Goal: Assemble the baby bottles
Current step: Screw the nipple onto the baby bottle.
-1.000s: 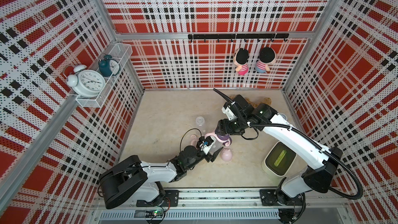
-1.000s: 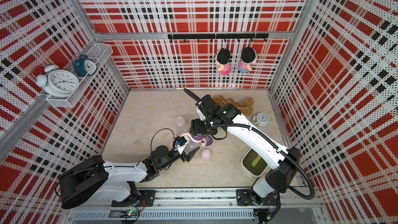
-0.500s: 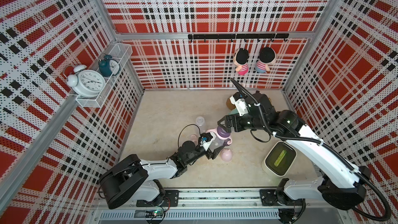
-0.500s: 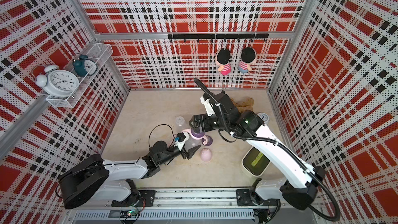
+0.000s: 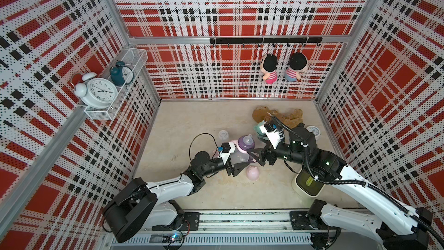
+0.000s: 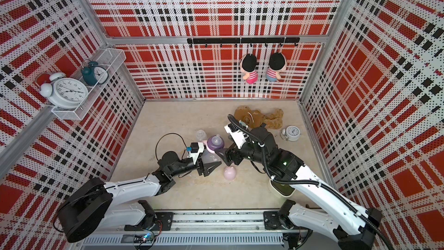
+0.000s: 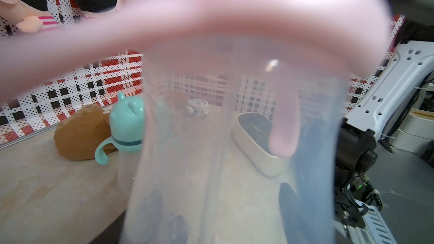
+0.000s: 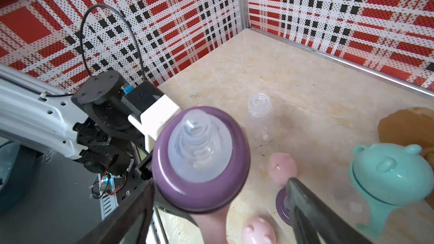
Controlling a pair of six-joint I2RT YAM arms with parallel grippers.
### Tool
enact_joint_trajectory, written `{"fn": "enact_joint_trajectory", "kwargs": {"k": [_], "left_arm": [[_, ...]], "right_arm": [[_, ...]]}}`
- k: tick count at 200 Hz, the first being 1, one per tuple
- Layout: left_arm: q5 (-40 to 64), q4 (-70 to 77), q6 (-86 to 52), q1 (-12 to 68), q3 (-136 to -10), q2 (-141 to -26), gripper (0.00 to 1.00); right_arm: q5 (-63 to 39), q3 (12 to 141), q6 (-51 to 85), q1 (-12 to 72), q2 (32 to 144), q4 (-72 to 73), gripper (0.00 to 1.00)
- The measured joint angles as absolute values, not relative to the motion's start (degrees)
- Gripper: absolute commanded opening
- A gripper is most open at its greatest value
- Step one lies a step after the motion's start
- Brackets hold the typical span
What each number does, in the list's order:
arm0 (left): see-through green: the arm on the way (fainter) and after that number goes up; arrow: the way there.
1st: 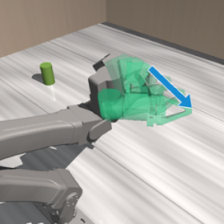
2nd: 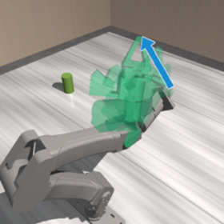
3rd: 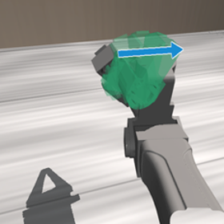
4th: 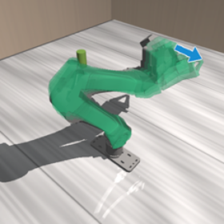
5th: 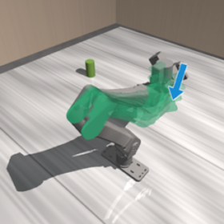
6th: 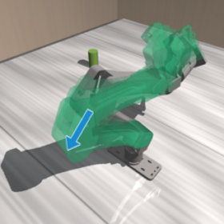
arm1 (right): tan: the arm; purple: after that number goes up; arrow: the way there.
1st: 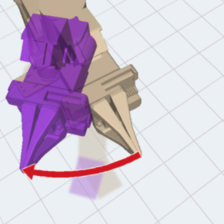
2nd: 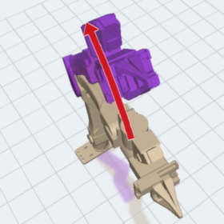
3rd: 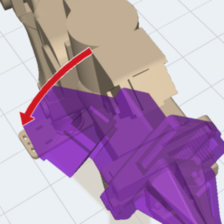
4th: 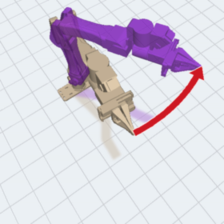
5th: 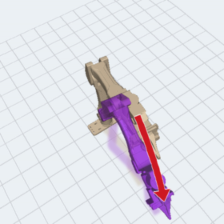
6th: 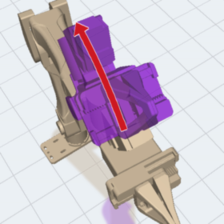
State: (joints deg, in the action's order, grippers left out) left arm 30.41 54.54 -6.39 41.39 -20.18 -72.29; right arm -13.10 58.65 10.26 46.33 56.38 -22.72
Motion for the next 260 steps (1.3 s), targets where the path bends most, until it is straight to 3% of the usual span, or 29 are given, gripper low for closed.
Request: {"fn": "enact_joint_trajectory", "kwargs": {"k": [92,206,260], "left_arm": [[34.13,54.72,-8.58,41.28,-21.10,-72.27,0.00],[34.17,54.76,-8.64,41.56,-21.15,-72.25,0.00],[34.04,54.72,-8.73,41.60,-21.15,-72.10,0.00]], "right_arm": [[-22.26,56.71,7.27,45.74,58.30,-12.36,0.88],[-23.57,56.29,8.25,45.17,60.25,-8.19,0.80],[-23.35,56.29,8.43,44.86,60.38,-7.79,0.70]]}}
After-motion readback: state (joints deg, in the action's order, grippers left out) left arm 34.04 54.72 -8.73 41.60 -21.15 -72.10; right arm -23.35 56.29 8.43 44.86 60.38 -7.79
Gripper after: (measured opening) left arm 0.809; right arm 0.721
